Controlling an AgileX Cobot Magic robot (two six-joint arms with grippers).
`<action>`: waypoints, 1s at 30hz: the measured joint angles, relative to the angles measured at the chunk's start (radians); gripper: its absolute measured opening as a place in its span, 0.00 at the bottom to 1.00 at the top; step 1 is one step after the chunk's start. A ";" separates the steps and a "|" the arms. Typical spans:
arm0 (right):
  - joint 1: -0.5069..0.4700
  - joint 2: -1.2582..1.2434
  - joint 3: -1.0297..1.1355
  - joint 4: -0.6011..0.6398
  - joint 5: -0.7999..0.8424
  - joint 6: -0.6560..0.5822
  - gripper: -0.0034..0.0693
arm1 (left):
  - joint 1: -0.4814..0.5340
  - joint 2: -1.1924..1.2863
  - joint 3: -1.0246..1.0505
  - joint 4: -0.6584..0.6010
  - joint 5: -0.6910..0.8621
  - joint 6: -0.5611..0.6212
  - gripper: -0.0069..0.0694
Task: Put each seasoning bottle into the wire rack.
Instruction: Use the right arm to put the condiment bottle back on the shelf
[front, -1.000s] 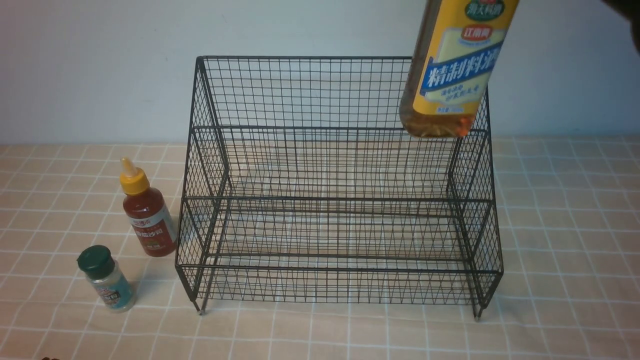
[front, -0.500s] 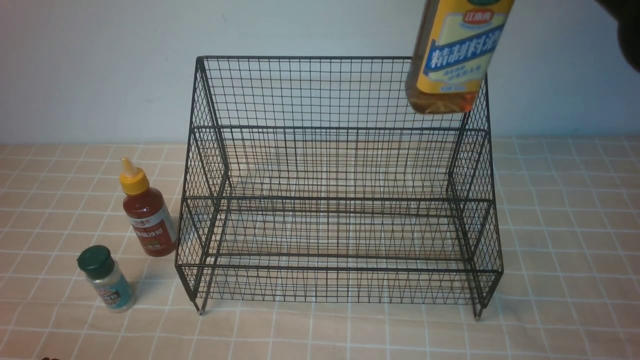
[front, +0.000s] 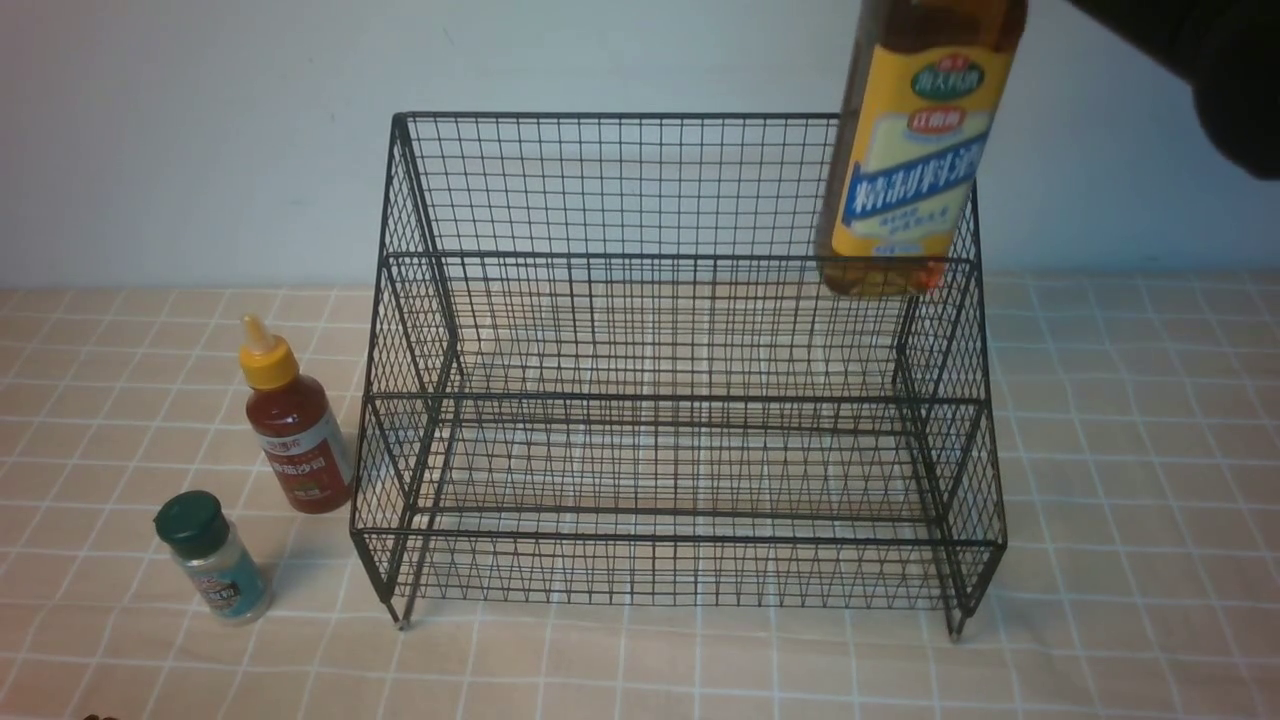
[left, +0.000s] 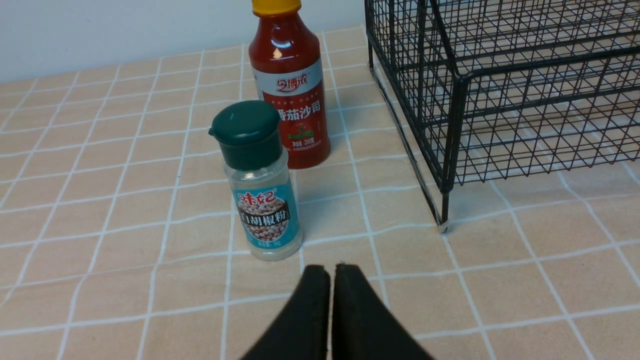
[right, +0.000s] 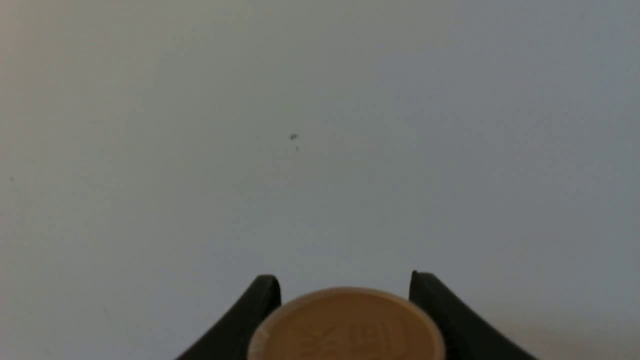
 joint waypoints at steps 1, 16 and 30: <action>0.000 0.000 0.000 0.000 0.015 0.000 0.47 | 0.000 0.000 0.000 0.000 0.000 0.000 0.08; 0.003 0.041 0.000 0.014 0.378 0.006 0.47 | 0.000 0.000 0.000 0.000 0.000 0.000 0.08; 0.005 0.045 -0.007 0.013 0.371 0.001 0.56 | 0.000 0.000 0.000 -0.002 0.000 0.000 0.08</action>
